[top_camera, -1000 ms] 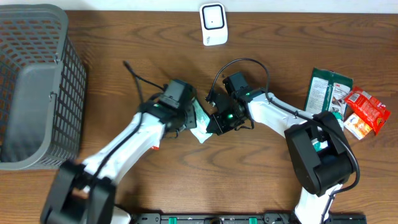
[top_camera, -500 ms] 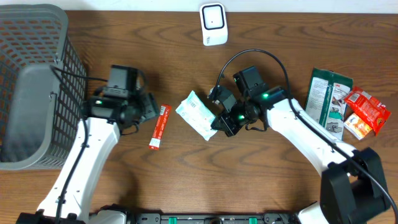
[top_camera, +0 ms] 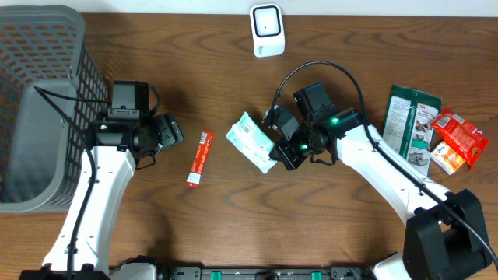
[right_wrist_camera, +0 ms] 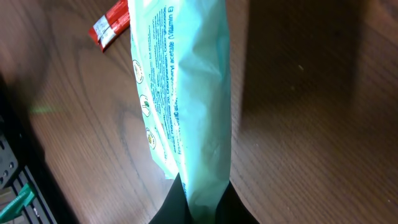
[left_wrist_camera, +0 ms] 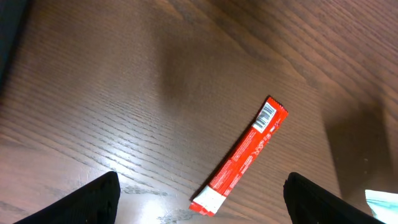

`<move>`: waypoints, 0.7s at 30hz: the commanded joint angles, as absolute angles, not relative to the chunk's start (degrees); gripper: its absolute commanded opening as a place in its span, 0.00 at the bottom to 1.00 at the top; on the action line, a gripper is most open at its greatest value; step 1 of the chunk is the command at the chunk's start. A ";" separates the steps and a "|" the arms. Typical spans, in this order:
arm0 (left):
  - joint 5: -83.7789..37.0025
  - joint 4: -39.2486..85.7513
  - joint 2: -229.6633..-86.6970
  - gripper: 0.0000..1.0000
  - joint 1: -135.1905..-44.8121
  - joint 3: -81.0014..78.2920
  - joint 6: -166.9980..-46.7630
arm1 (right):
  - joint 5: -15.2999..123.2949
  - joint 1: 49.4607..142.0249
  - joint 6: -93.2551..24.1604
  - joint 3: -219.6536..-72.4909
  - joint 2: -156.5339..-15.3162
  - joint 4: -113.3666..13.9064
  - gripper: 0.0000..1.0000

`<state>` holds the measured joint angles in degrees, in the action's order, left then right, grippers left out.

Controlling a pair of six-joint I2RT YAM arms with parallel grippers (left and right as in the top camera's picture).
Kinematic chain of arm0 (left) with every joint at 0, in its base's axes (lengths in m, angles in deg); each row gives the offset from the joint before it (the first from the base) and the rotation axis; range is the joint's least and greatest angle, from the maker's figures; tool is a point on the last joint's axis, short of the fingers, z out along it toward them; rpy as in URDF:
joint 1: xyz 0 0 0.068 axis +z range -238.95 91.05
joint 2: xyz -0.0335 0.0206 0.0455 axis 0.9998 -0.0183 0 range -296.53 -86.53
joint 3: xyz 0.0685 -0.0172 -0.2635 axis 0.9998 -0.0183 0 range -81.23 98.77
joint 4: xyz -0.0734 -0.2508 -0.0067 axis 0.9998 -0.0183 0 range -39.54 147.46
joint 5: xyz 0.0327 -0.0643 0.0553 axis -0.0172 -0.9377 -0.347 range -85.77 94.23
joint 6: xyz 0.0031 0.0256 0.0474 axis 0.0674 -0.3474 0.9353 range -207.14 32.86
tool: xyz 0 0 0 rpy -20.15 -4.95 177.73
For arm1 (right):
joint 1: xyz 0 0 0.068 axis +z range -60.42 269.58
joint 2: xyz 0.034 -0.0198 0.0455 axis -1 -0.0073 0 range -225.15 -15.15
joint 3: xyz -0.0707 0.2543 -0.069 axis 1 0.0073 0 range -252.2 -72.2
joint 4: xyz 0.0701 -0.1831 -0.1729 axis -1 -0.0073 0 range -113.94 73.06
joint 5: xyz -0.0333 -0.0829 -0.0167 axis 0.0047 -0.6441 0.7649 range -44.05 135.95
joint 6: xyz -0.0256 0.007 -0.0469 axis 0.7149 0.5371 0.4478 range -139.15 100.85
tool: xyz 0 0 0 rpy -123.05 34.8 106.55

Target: Scan the item barcode

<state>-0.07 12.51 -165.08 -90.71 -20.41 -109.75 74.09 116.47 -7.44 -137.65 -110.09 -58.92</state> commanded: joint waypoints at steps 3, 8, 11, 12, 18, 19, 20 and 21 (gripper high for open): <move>0.85 12.29 -164.55 0.85 -90.58 -19.12 -109.25 | 74.25 116.23 -6.42 -137.69 -109.19 -59.14 0.01; 0.85 12.29 -164.55 0.85 -90.58 -19.12 -109.25 | 73.79 116.23 -6.42 -137.69 -109.19 -59.16 0.01; 0.85 12.29 -164.55 0.85 -90.58 -19.12 -109.25 | 73.75 116.23 -6.44 -137.69 -109.19 -59.12 0.01; 0.85 12.29 -164.55 0.85 -90.58 -19.12 -109.25 | 73.35 116.23 -6.50 -137.69 -109.19 -59.10 0.01; 0.85 12.31 -164.55 0.85 -90.58 -19.12 -109.25 | 67.69 116.23 -7.97 -137.71 -109.19 -61.15 0.01; 0.87 12.29 -164.55 0.85 -90.58 -19.12 -109.25 | 67.12 116.23 -7.97 -137.78 -109.17 -61.13 0.01; 0.85 12.29 -164.55 0.85 -90.58 -19.12 -109.25 | 66.77 116.23 -7.99 -138.02 -109.17 -61.17 0.01; 0.85 12.31 -164.55 0.85 -90.58 -19.12 -109.25 | 66.77 116.23 -7.99 -138.21 -109.17 -61.35 0.01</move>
